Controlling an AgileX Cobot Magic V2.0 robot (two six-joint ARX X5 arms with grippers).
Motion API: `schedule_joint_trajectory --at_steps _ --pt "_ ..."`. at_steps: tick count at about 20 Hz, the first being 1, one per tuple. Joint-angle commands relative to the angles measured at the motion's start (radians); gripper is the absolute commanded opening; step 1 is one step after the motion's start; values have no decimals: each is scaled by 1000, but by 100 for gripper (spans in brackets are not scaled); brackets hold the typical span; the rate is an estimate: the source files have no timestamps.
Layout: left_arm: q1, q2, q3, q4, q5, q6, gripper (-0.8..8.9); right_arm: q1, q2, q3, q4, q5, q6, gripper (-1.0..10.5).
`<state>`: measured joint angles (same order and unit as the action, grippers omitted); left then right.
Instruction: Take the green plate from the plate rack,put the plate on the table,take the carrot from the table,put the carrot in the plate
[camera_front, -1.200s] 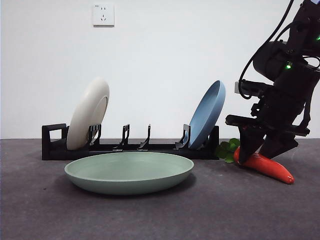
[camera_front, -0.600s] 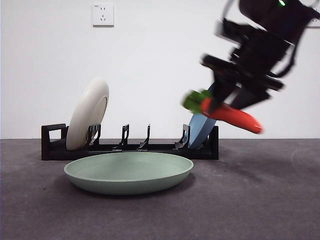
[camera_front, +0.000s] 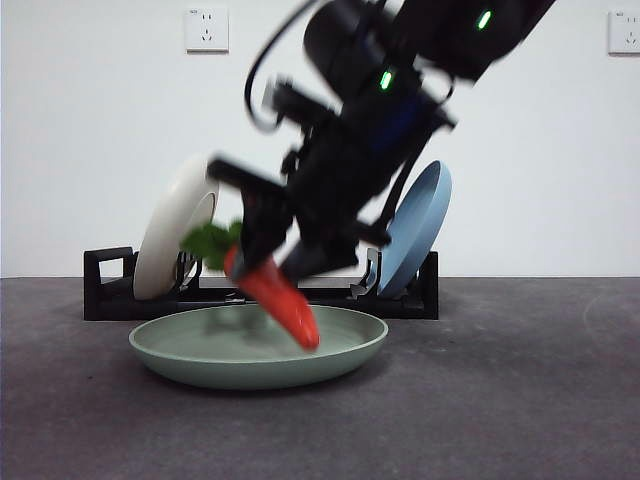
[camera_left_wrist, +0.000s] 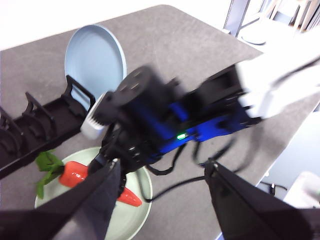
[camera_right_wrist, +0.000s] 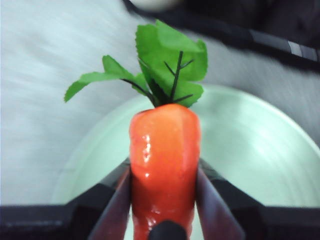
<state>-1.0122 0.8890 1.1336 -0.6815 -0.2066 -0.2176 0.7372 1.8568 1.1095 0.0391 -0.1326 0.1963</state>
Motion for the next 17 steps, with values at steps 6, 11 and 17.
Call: schedule_joint_trajectory --at_steps 6,11,17 --pt "-3 -2 1 -16 0 11 292 6 90 37 -11 25 14 -13" --pt "-3 -2 1 -19 0 8 292 8 98 37 -30 34 16 138" --pt "-2 -2 1 -41 0 8 292 8 93 42 -52 34 24 472"
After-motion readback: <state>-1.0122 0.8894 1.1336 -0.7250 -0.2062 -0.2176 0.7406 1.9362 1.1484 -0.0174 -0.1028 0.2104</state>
